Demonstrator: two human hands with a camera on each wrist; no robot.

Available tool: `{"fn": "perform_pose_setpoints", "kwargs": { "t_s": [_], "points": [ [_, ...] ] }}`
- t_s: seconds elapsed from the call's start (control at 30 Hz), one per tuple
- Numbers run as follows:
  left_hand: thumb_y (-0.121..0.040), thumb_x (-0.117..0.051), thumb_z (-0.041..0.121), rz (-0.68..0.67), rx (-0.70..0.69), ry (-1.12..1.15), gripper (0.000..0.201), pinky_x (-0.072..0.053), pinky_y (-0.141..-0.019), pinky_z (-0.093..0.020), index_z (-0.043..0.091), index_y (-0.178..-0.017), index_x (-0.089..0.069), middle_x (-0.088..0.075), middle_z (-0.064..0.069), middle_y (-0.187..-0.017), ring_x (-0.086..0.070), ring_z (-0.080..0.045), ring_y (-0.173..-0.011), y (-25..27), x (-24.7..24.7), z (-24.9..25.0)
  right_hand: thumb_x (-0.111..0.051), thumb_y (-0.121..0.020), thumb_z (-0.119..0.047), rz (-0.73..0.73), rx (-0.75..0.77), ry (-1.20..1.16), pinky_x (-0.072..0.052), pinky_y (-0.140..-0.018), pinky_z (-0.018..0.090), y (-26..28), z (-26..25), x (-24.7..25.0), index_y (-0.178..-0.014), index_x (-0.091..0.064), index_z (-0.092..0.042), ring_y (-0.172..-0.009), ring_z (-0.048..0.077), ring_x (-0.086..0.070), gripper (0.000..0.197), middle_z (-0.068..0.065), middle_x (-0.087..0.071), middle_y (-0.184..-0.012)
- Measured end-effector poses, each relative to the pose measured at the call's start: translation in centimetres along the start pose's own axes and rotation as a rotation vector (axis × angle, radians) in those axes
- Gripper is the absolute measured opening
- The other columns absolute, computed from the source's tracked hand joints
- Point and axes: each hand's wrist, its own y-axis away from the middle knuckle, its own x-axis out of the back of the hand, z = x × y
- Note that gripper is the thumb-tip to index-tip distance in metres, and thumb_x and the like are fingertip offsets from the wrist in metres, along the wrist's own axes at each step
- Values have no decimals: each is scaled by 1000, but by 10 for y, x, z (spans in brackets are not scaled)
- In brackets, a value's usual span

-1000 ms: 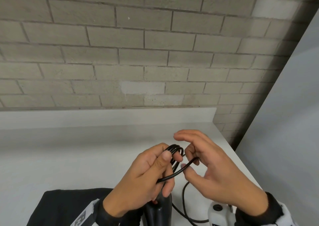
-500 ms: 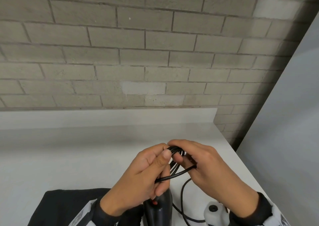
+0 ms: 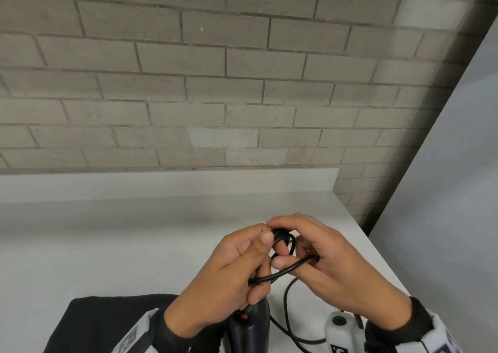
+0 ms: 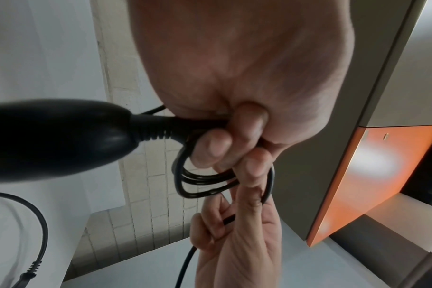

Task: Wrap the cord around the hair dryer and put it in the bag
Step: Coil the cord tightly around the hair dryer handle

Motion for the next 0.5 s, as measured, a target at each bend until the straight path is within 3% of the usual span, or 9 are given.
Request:
{"fn": "perform_pose_setpoints", "kwargs": {
  "t_s": [0.1, 0.2, 0.3, 0.4, 0.43, 0.5],
  "points": [
    [-94, -45, 46, -19, -2, -65, 41, -32, -42, -16, 8, -91, -63, -42, -5, -42, -33, -11, -34, 1, 1, 0, -79, -78, -32, -129, -157, -185, -41, -53, 23, 1, -2, 9, -117, -56, -44, -52, 12, -42, 47, -12, -60, -100],
    [-95, -45, 45, -28, 12, -103, 43, -32, -42, -15, 8, -90, -65, -44, -3, -41, -33, -11, -34, 2, 3, 2, -93, -61, -17, -232, -217, -288, -39, -51, 26, -1, -3, 21, -114, -63, -41, -51, 20, -36, 65, -1, -64, -108],
    [-95, -46, 45, -44, 3, -97, 44, -32, -43, -14, 5, -86, -63, -42, 0, -42, -34, -11, -35, 2, 2, 3, -92, -61, -9, -222, -228, -381, -43, -55, 26, -4, 2, 23, -110, -69, -30, -51, 14, -43, 59, 5, -68, -95],
    [-96, -50, 49, -31, -7, -87, 53, -32, -43, -15, -3, -86, -55, -40, 2, -44, -35, -9, -36, 1, 2, 1, -90, -64, -20, -200, -228, -465, -47, -69, 46, -4, 8, 19, -108, -71, -29, -69, 31, -58, 49, 12, -70, -93],
    [-96, -50, 50, -22, -6, -84, 56, -31, -43, -15, -5, -87, -52, -40, 2, -44, -35, -9, -35, 1, 2, 1, -89, -65, -26, -198, -220, -475, -46, -68, 45, -3, 9, 18, -107, -71, -29, -69, 32, -58, 46, 15, -69, -94],
    [-94, -48, 51, 6, 4, -93, 52, -29, -41, -16, -1, -91, -47, -40, 5, -43, -32, -7, -34, 1, 2, 1, -84, -71, -24, -193, -204, -501, -44, -60, 26, -2, 10, 17, -103, -73, -21, -60, 15, -58, 34, 10, -70, -87]
  ]
}}
